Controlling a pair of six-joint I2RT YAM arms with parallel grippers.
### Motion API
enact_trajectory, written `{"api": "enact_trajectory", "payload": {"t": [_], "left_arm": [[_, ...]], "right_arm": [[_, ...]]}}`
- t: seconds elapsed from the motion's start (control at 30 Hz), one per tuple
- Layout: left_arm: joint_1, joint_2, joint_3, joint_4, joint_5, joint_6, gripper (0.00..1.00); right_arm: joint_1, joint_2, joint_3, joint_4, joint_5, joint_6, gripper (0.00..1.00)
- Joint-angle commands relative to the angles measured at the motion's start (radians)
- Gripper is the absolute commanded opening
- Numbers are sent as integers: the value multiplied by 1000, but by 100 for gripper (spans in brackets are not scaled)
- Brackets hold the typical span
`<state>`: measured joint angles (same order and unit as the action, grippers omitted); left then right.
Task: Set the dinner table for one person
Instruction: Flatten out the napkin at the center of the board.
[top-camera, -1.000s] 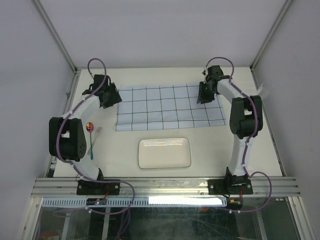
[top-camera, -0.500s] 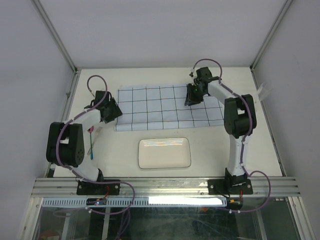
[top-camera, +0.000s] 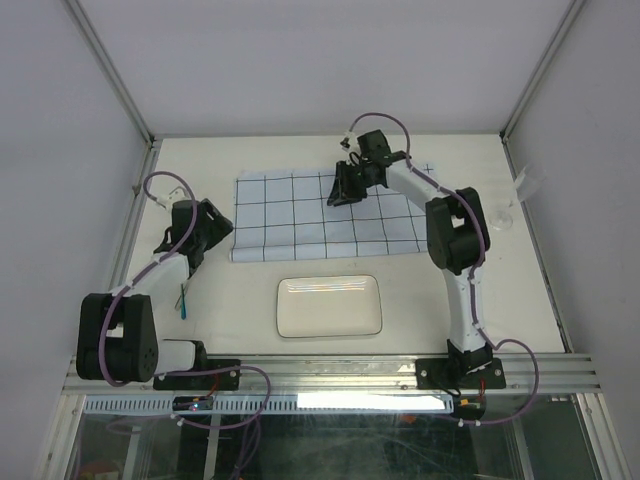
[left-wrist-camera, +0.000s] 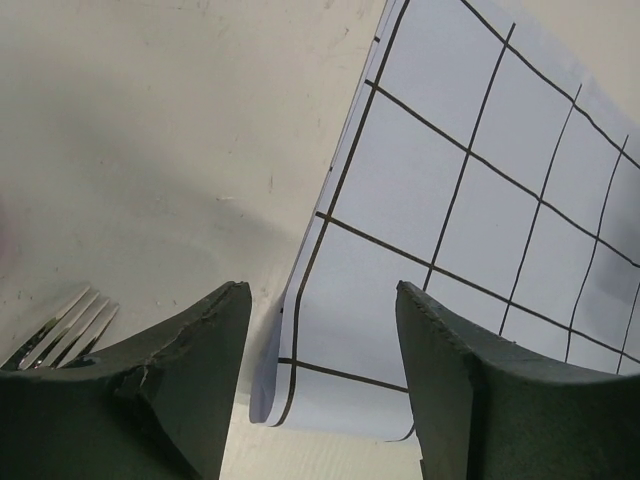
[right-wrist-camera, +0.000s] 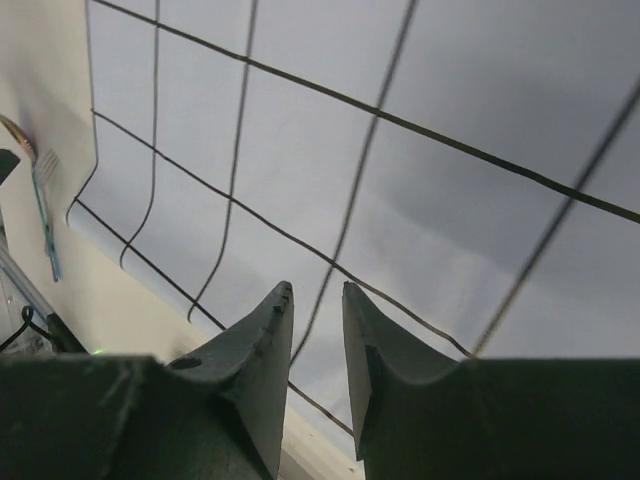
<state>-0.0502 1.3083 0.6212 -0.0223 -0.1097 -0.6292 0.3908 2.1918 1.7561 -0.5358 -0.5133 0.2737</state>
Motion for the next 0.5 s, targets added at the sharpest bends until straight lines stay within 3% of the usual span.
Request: {"api": "enact_trajectory", "payload": {"t": [0.0,0.23,0.47], "left_arm": [[10,-35,-35,123,-14,-17,62],[46,5,-116,260,166,-103,64],[141,93,-164,447,462,-158,64]], "right_arm": [[63,27,92,44,-68,55,30],[118,83,158,42,-87,81,30],[134,98,169,34,-79,75,30]]}}
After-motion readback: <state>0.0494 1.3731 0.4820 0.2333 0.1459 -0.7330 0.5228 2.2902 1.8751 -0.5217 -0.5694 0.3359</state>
